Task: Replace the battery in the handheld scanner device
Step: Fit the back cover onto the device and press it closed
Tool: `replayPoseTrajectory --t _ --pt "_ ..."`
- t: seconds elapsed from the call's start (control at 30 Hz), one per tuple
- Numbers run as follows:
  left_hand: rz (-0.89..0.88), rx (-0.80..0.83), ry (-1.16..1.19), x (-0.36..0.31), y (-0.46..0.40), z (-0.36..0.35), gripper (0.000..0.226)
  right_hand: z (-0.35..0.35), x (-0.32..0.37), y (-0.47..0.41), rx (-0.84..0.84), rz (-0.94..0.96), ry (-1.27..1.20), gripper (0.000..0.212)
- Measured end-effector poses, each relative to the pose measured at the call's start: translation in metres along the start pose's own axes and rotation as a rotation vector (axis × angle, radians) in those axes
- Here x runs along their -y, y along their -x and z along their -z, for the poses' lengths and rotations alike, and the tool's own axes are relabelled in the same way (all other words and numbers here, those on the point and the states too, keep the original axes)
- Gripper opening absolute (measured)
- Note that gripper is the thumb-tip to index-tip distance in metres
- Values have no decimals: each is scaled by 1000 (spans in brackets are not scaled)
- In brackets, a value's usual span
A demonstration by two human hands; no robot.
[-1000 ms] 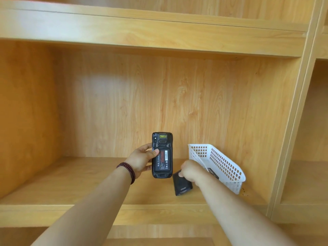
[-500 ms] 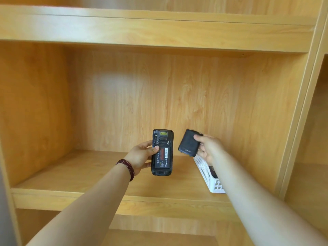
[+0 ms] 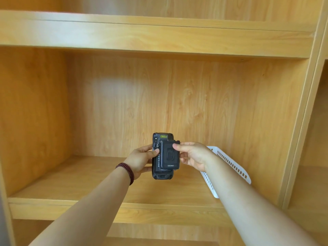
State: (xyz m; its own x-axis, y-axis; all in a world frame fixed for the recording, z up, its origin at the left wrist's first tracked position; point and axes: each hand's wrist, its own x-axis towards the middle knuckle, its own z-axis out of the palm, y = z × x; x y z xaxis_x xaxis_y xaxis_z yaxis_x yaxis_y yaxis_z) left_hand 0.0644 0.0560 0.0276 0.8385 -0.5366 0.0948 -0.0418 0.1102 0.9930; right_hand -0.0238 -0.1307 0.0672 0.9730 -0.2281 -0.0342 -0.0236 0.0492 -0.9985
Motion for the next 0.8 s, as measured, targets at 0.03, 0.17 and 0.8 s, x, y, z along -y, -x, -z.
replayPoseTrajectory --t 0.03,0.17,0.8 --pt "0 2 1 0 0 1 33 -1 -1 -1 -16 -1 27 46" --pt "-5 8 -1 -1 0 1 35 -10 -7 -3 -31 -2 51 49" --pt "29 63 -41 -12 6 5 26 -19 -21 0 4 51 -33 29"
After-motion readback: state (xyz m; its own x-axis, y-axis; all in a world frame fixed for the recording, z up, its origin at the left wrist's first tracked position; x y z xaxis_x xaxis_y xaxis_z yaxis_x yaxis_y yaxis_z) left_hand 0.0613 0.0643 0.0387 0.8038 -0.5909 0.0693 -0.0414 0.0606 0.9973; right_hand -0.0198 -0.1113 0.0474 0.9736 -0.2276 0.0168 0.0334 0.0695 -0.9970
